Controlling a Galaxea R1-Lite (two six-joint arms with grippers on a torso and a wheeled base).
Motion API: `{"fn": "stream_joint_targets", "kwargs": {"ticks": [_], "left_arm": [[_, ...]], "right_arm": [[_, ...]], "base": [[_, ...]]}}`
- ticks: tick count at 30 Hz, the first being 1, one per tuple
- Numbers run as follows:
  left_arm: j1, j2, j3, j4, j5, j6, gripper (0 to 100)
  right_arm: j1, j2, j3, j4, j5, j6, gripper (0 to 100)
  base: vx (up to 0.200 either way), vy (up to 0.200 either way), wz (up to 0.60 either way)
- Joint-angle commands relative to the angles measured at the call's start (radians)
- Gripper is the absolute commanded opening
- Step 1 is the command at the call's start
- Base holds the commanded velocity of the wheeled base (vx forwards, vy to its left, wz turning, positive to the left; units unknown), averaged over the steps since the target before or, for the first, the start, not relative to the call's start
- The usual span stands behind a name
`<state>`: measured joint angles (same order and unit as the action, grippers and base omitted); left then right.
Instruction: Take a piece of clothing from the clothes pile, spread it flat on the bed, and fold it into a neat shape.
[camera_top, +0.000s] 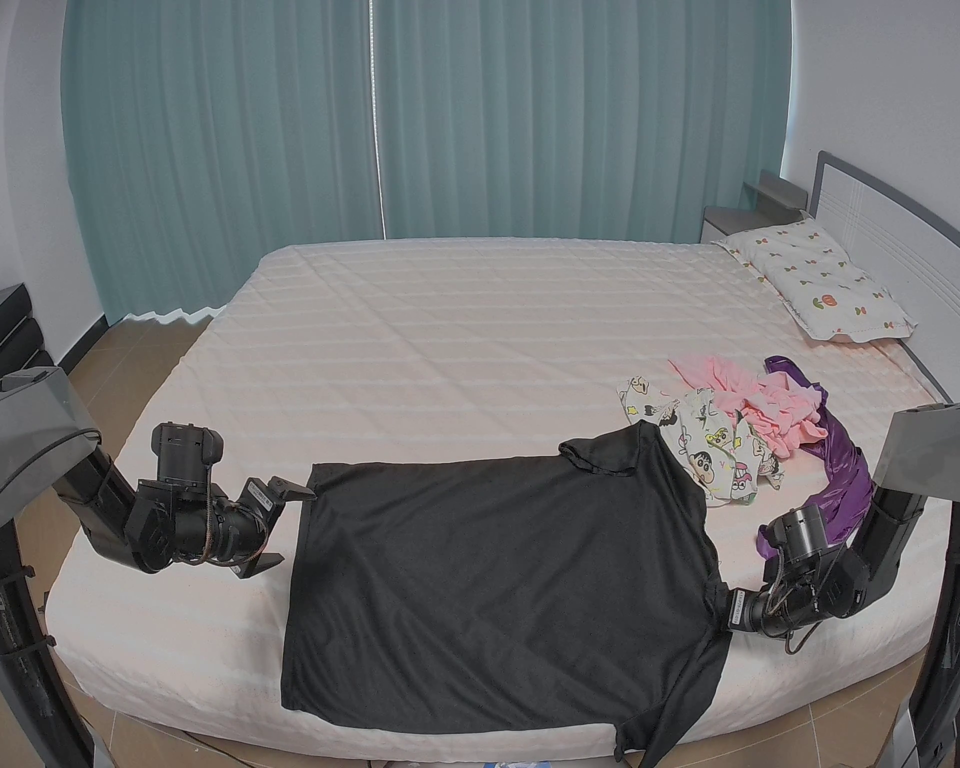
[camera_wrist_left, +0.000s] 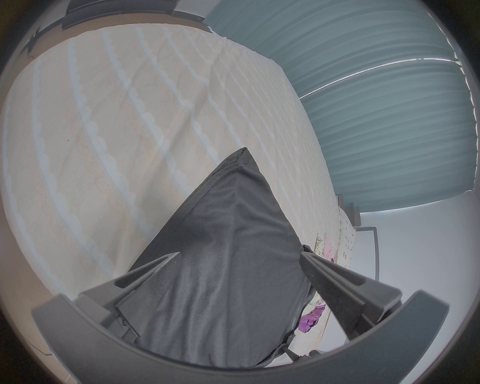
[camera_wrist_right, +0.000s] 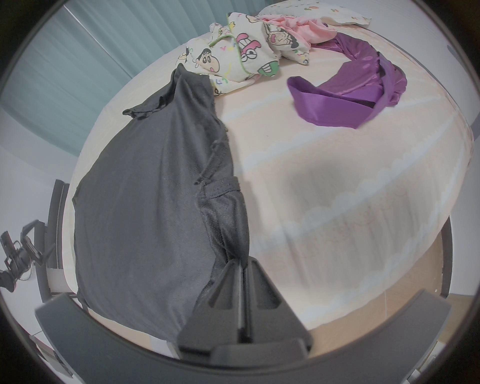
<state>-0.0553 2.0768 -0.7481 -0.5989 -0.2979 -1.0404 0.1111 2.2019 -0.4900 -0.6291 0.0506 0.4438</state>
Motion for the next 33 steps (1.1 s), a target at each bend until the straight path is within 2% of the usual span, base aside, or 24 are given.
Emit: {"fn": "stream_joint_targets", "kwargs": {"ticks": [1, 2, 12, 14, 17, 26, 27, 33], "left_arm": [[0.000, 0.005, 0.000, 0.001, 0.000, -0.001, 100], [0.000, 0.006, -0.002, 0.001, 0.000, -0.001, 100], [0.000, 0.008, -0.002, 0.001, 0.000, -0.001, 100], [0.000, 0.008, -0.004, 0.001, 0.000, -0.001, 100], [0.000, 0.008, -0.004, 0.001, 0.000, -0.001, 100], [0.000, 0.016, -0.010, 0.001, 0.000, -0.003, 100], [0.000, 0.017, -0.010, 0.001, 0.000, -0.001, 100], [0.003, 0.023, -0.014, 0.001, 0.000, -0.001, 100]], "right_arm": [[-0.016, -0.007, 0.024, -0.001, 0.000, -0.004, 0], [-0.019, -0.005, 0.024, -0.001, 0.000, -0.004, 100], [-0.056, -0.071, 0.018, -0.001, 0.018, 0.006, 100], [-0.090, -0.097, -0.007, -0.001, 0.064, 0.021, 100], [-0.096, -0.088, -0.028, -0.001, 0.071, 0.035, 100], [-0.100, 0.045, -0.214, 0.009, 0.048, 0.193, 100], [-0.100, 0.055, -0.223, 0.009, 0.048, 0.196, 0], [-0.087, 0.090, -0.229, 0.012, 0.034, 0.182, 0]], "base": [[0.000, 0.000, 0.00], [0.000, 0.000, 0.00], [0.000, 0.000, 0.00], [0.000, 0.000, 0.00], [0.000, 0.000, 0.00], [0.000, 0.000, 0.00], [0.000, 0.000, 0.00], [0.000, 0.000, 0.00]]}}
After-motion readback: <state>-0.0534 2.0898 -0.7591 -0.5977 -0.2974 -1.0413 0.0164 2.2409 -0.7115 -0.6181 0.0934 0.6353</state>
